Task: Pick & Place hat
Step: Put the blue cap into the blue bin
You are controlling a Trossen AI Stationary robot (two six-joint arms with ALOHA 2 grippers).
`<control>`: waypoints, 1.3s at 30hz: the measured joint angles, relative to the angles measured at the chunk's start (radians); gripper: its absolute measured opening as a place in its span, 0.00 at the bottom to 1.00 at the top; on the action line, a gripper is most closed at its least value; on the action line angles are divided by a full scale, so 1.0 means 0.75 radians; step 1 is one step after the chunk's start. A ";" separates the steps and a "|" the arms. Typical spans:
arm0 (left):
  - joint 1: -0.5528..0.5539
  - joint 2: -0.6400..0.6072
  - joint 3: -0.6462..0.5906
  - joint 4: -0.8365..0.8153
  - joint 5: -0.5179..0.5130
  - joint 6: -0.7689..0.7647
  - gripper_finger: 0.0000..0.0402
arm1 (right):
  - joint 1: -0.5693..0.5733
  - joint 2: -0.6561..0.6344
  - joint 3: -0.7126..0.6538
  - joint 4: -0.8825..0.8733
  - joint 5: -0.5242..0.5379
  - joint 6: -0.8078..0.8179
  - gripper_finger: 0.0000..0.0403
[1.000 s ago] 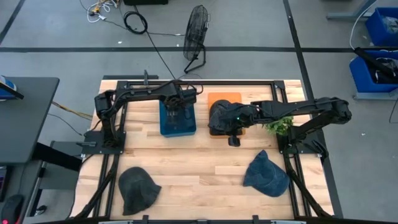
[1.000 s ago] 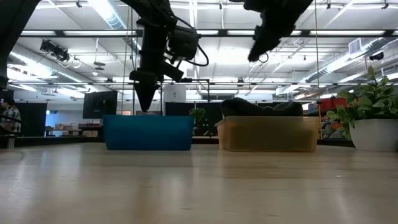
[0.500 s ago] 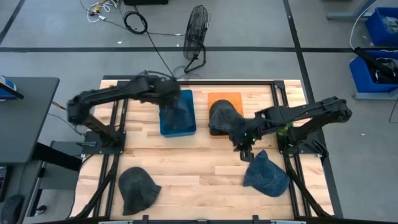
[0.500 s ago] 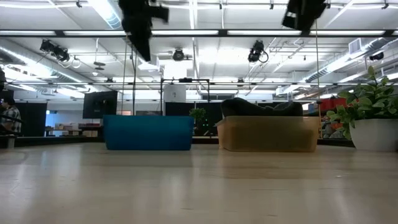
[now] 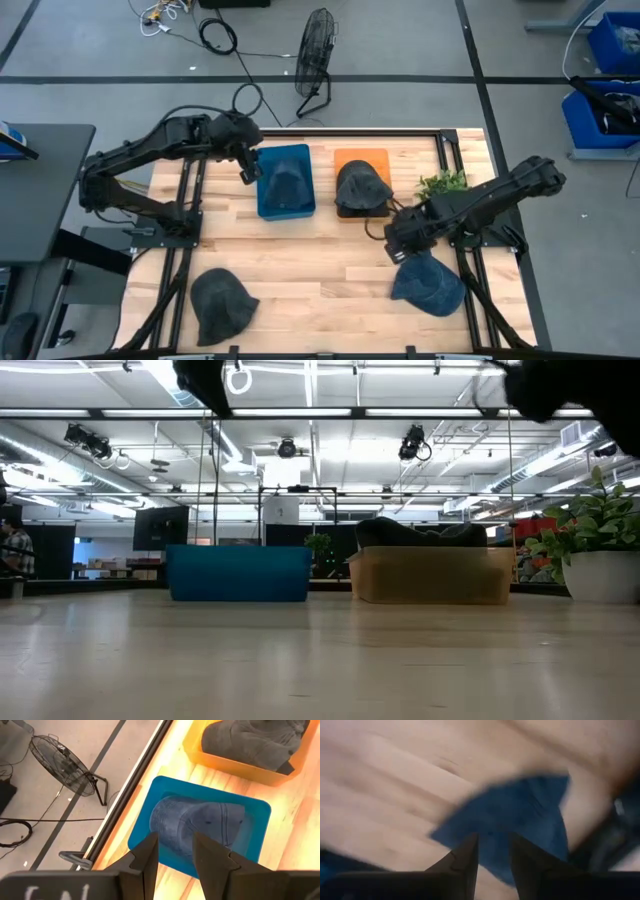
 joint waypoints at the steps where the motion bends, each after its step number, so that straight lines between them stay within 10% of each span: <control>1: 0.000 0.001 0.000 -0.003 0.000 0.000 0.30 | 0.013 0.001 -0.040 -0.002 -0.037 0.072 0.27; 32: -0.001 0.014 -0.002 -0.031 0.000 0.038 0.30 | 0.161 0.001 -0.575 0.374 -0.296 0.509 0.27; 39: 0.000 0.014 -0.002 -0.029 0.000 0.036 0.30 | 0.175 0.001 -0.635 0.443 -0.290 0.478 0.12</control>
